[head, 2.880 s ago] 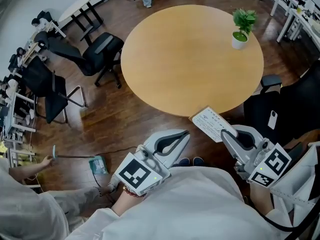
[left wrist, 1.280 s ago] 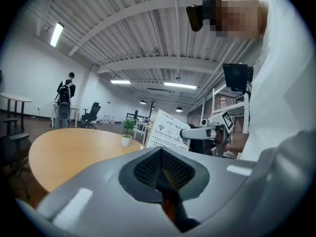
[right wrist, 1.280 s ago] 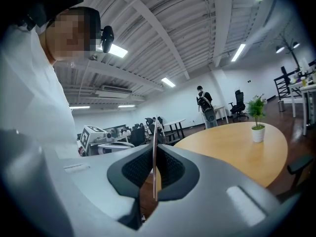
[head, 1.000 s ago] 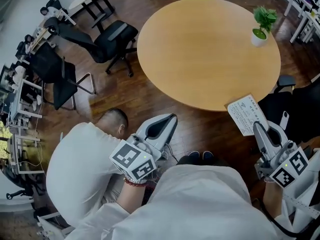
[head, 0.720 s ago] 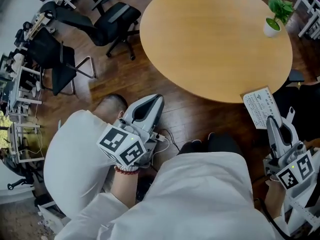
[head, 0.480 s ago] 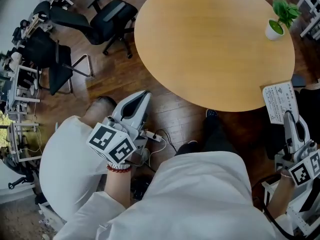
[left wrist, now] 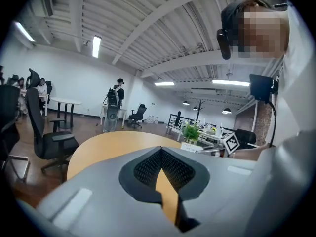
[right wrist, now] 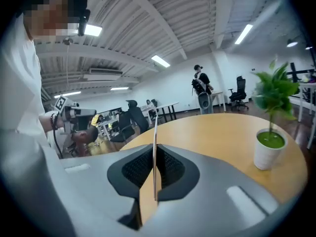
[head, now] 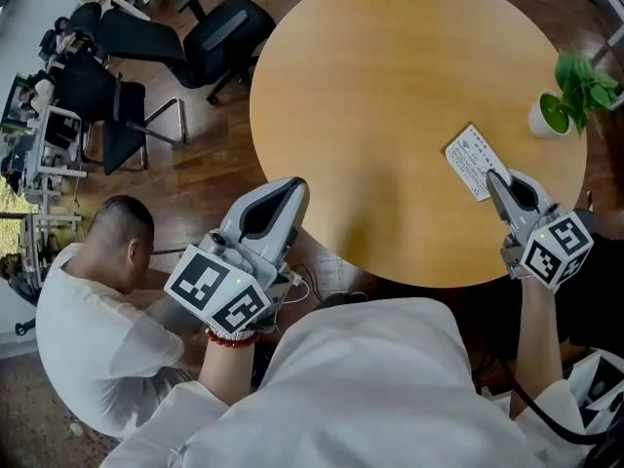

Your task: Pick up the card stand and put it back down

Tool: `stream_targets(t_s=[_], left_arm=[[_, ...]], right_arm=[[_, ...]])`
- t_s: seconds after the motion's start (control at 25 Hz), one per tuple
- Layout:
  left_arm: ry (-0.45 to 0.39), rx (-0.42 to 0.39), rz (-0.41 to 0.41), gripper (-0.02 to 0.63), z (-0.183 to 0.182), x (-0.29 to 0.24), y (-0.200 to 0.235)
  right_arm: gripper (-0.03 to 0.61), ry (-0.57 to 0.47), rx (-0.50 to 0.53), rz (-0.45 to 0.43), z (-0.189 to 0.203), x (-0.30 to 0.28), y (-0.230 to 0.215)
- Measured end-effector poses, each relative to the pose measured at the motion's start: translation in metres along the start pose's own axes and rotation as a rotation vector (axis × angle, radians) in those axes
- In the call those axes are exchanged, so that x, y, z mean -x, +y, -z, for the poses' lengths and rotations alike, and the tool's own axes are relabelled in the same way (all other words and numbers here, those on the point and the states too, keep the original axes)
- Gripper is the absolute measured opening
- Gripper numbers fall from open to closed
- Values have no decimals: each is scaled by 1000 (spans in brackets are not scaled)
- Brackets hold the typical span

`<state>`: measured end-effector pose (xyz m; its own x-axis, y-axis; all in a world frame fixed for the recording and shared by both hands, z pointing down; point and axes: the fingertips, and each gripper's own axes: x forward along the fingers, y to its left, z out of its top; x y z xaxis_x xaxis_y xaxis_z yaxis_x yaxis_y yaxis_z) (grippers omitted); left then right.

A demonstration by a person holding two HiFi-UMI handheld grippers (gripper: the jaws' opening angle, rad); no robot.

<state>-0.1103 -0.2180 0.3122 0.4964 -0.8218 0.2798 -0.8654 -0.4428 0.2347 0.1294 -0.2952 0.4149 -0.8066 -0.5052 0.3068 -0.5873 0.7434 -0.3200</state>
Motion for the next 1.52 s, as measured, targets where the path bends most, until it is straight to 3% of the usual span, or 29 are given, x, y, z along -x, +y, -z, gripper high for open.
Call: stream_targets(t_s=[0.2,0.44,0.68,0.8,0.92,1.04,1.12,1.24,1.36,1.52], left_arm=[[59,44,-102,0,2,-30,27],[89,106,-245,0,6,-32,60],[124,150,-278,0,28,-56,75],[125,170,-287,0,32,-62,80],[125,184,-280,0,30,-69,81],[123,186,-276,0,31,-71,84],[119,189,-283,0,35,-66,87],[104,186,-283,1,33,-53,78],[94,187,-263,1,39,-48,65],[121,194,-143,1,59,-48,29]], right_arm=[[21,111,61,-79,-3,-91,-91],[20,183,68,-168,-8,-165,-159],[21,212,113,-330,-10,-211,-172],[25,214,105,-368,-7,-221,-169],[43,210,67,-352,-10,-220,-175],[165,198,-11,-336,-9,-220,-182],[200,181,-45,-304,-4,-218,-185],[242,171,-44,-159,3,-197,-194],[260,157,-114,-14,30,-160,-192],[251,168,-202,61,86,-90,-144]])
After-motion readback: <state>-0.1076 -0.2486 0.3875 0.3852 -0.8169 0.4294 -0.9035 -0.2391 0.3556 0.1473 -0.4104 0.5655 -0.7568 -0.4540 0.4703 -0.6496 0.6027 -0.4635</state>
